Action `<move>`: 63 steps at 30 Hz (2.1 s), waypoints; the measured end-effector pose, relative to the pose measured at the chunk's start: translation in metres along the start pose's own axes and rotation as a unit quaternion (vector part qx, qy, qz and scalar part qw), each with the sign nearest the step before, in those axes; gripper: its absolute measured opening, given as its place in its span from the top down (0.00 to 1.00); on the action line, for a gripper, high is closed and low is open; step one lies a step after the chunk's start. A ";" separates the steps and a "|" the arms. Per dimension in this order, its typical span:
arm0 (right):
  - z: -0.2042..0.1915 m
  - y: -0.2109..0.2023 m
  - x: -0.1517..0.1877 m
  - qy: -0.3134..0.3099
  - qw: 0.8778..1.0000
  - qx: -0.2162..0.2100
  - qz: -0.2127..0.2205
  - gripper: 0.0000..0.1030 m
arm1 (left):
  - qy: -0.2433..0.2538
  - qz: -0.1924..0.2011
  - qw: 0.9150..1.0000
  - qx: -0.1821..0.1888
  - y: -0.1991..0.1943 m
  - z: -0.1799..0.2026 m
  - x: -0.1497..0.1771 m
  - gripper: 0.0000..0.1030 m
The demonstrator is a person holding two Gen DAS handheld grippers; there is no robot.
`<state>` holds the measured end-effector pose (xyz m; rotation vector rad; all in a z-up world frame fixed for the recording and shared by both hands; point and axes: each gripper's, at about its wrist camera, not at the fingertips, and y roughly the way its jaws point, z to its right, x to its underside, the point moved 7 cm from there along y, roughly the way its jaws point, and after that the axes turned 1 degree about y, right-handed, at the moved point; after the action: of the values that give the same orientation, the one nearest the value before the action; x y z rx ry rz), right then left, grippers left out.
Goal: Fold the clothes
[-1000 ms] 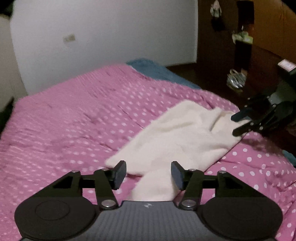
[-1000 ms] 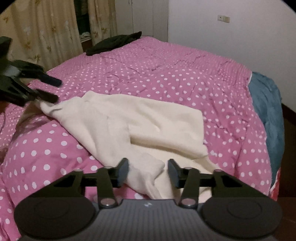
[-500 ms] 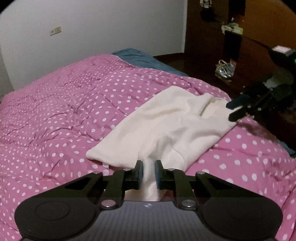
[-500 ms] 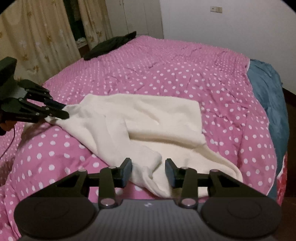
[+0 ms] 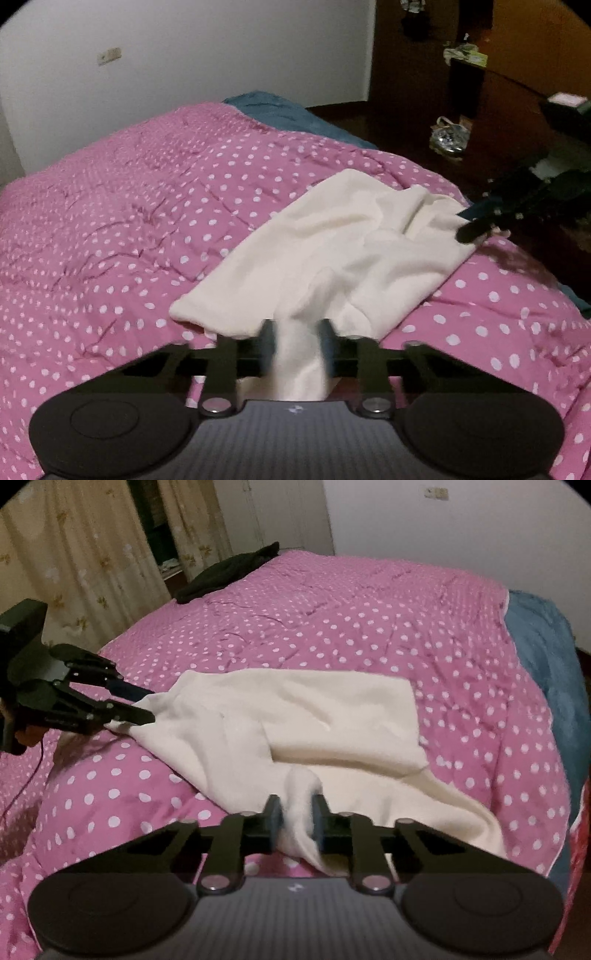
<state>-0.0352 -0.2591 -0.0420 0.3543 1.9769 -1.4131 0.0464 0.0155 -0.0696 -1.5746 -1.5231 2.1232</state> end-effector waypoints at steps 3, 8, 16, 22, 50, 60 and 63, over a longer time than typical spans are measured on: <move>0.001 -0.006 -0.019 -0.008 0.999 0.014 0.030 0.91 | 0.002 0.009 1.000 -0.016 -0.003 -0.004 -0.006 0.89; 0.003 -0.018 -0.050 -0.022 0.996 0.038 0.081 0.93 | -0.011 0.055 0.996 -0.068 -0.021 -0.022 -0.037 0.96; -0.027 -0.073 -0.055 -0.056 0.987 0.008 0.148 0.93 | 0.006 0.191 0.975 -0.111 -0.119 -0.021 -0.086 0.96; -0.069 -0.100 0.009 -0.100 0.987 -0.050 0.118 0.93 | 0.075 0.168 0.978 -0.102 -0.145 0.033 -0.008 0.96; -0.120 -0.030 0.084 -0.134 0.983 -0.129 -0.012 0.78 | 0.020 0.060 0.997 0.036 -0.056 0.100 0.045 0.68; -0.039 -0.054 0.045 -0.018 0.997 -0.049 0.050 0.70 | -0.029 0.097 0.995 0.027 -0.062 0.064 0.014 0.66; -0.028 -0.033 0.061 -0.025 1.000 -0.014 0.014 0.71 | -0.047 0.054 0.997 0.014 -0.032 0.059 0.035 0.65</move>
<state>-0.1093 -0.2553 -0.0530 0.3304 1.9421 -1.3636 -0.0292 0.0131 -0.0711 -1.6035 -1.4599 2.2973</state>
